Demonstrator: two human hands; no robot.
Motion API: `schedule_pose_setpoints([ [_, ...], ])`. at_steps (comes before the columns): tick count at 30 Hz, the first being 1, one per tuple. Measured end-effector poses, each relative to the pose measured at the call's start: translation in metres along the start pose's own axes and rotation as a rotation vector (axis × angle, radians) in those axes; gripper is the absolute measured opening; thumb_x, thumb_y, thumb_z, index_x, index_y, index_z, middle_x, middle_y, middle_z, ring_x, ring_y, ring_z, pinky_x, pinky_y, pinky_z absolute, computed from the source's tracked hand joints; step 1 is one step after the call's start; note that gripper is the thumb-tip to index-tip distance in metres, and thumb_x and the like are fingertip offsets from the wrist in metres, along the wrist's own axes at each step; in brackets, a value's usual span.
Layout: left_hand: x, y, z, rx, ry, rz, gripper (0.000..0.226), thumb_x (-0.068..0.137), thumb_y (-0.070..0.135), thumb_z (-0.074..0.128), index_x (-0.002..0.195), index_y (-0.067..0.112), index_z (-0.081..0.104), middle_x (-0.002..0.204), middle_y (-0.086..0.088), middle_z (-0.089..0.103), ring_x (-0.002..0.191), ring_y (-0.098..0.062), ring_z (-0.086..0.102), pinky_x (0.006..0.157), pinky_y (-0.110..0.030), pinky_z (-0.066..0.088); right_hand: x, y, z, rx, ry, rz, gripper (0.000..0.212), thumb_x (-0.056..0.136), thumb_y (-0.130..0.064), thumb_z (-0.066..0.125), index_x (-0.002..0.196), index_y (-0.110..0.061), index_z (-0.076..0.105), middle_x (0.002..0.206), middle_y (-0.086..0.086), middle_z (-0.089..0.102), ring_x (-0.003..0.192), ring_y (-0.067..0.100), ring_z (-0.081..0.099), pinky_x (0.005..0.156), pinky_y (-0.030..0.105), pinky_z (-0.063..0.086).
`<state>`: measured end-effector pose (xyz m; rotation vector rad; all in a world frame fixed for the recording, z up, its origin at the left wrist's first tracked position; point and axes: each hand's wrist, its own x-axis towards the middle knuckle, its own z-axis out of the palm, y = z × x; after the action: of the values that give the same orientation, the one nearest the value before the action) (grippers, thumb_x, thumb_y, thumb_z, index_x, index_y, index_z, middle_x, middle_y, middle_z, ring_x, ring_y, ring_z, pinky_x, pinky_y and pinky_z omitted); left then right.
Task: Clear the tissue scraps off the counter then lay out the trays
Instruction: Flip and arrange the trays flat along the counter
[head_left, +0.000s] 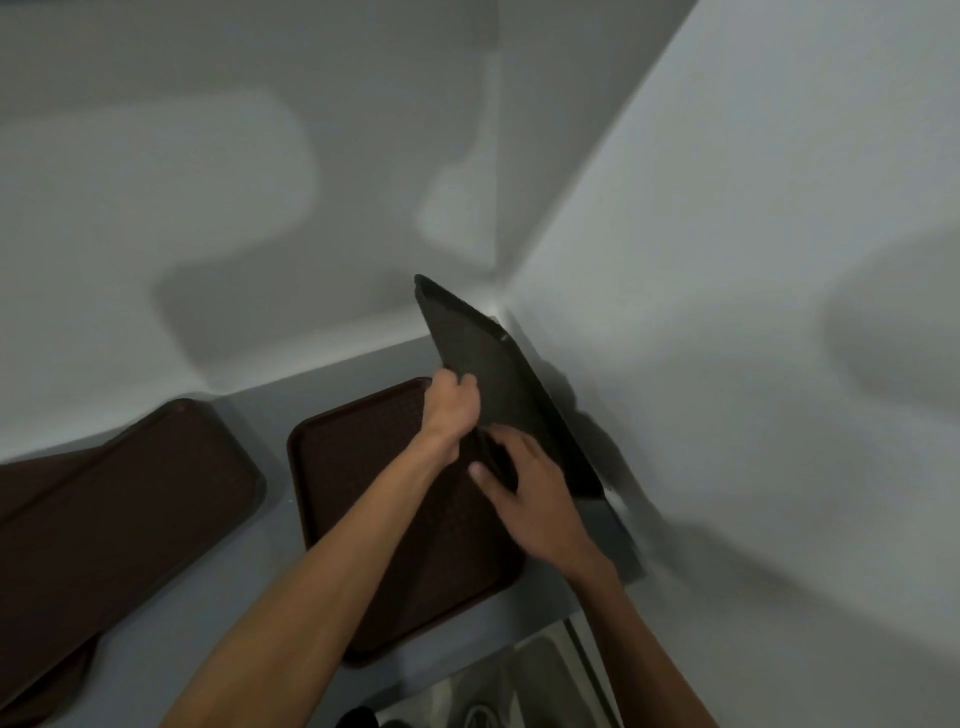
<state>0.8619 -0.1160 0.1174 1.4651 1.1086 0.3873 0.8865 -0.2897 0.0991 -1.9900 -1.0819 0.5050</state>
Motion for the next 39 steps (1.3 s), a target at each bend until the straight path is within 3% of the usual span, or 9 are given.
schedule_pose_setpoints([
  [5, -0.015, -0.037, -0.037, -0.131, 0.095, 0.007, 0.039, 0.107, 0.023, 0.043, 0.146, 0.022, 0.046, 0.129, 0.001, 0.063, 0.116, -0.019, 0.062, 0.103, -0.046, 0.054, -0.026, 0.02, 0.024, -0.115, -0.163, -0.023, 0.071, 0.096, -0.084, 0.035, 0.159, -0.052, 0.026, 0.168, -0.027, 0.019, 0.155, 0.003, 0.02, 0.128, 0.041, 0.019],
  [8, -0.022, -0.055, -0.064, -0.176, 0.163, 0.017, 0.041, 0.107, 0.028, 0.042, 0.147, 0.026, 0.049, 0.129, 0.004, 0.065, 0.116, -0.018, 0.063, 0.104, -0.047, 0.054, -0.025, 0.038, 0.03, -0.046, -0.133, 0.053, 0.059, 0.102, -0.076, 0.031, 0.152, -0.048, 0.045, 0.165, -0.021, 0.032, 0.153, 0.006, 0.028, 0.127, 0.05, 0.023],
  [10, -0.029, -0.063, -0.083, -0.222, 0.181, 0.02, 0.04, 0.109, 0.03, 0.042, 0.147, 0.024, 0.051, 0.131, 0.004, 0.065, 0.118, -0.018, 0.064, 0.106, -0.046, 0.052, -0.021, 0.052, 0.031, -0.205, -0.011, 0.1, 0.058, 0.101, -0.072, 0.037, 0.148, -0.041, 0.051, 0.163, -0.01, 0.038, 0.152, 0.02, 0.033, 0.124, 0.053, 0.028],
  [13, -0.046, -0.076, -0.11, -0.269, 0.202, 0.051, 0.036, 0.11, 0.03, 0.044, 0.142, 0.023, 0.058, 0.128, 0.005, 0.069, 0.115, -0.016, 0.067, 0.103, -0.04, 0.054, -0.011, 0.066, 0.022, -0.288, 0.205, 0.171, 0.058, 0.102, -0.057, 0.052, 0.153, -0.03, 0.041, 0.16, 0.007, 0.04, 0.146, 0.033, 0.04, 0.118, 0.054, 0.038],
  [16, -0.063, -0.098, -0.126, -0.265, 0.199, 0.074, 0.03, 0.109, 0.03, 0.048, 0.134, 0.027, 0.064, 0.12, 0.01, 0.073, 0.109, -0.01, 0.07, 0.093, -0.029, 0.057, 0.01, 0.073, 0.007, -0.036, 0.165, 0.37, 0.071, 0.104, -0.054, 0.051, 0.16, -0.015, 0.031, 0.158, 0.017, 0.045, 0.141, 0.036, 0.048, 0.113, 0.044, 0.041],
  [20, -0.072, -0.135, -0.131, 0.004, 0.208, 0.117, 0.033, 0.108, 0.03, 0.049, 0.137, 0.019, 0.061, 0.127, 0.009, 0.069, 0.115, -0.01, 0.066, 0.102, -0.035, 0.052, 0.019, 0.073, 0.009, -0.033, 0.112, 0.332, 0.052, 0.108, -0.049, 0.039, 0.143, -0.011, 0.051, 0.125, 0.016, 0.068, 0.113, 0.038, 0.067, 0.079, 0.034, 0.044],
  [24, -0.065, -0.185, -0.135, 0.333, 0.269, 0.001, 0.039, 0.108, 0.02, 0.046, 0.145, 0.007, 0.046, 0.132, -0.015, 0.065, 0.121, -0.039, 0.061, 0.099, -0.042, 0.049, 0.013, 0.082, 0.038, -0.116, 0.078, 0.336, 0.029, 0.112, -0.037, 0.041, 0.126, -0.015, 0.054, 0.099, 0.016, 0.069, 0.094, 0.04, 0.069, 0.069, 0.034, 0.042],
  [32, -0.068, -0.242, -0.148, 0.551, 0.294, -0.134, 0.041, 0.103, 0.012, 0.054, 0.139, -0.005, 0.046, 0.136, -0.026, 0.054, 0.117, -0.043, 0.059, 0.099, -0.047, 0.051, 0.015, 0.103, 0.088, -0.262, 0.071, 0.242, 0.029, 0.111, -0.036, 0.042, 0.114, -0.012, 0.06, 0.096, 0.012, 0.069, 0.087, 0.033, 0.066, 0.068, 0.034, 0.045],
  [39, -0.07, -0.247, -0.153, 0.597, 0.377, -0.023, 0.044, 0.101, 0.007, 0.052, 0.143, 0.004, 0.041, 0.127, -0.022, 0.048, 0.109, -0.039, 0.054, 0.094, -0.051, 0.05, 0.031, 0.119, 0.109, -0.261, 0.058, 0.236, 0.041, 0.109, -0.036, 0.048, 0.145, -0.02, 0.057, 0.125, 0.014, 0.053, 0.109, 0.036, 0.059, 0.098, 0.044, 0.053],
])
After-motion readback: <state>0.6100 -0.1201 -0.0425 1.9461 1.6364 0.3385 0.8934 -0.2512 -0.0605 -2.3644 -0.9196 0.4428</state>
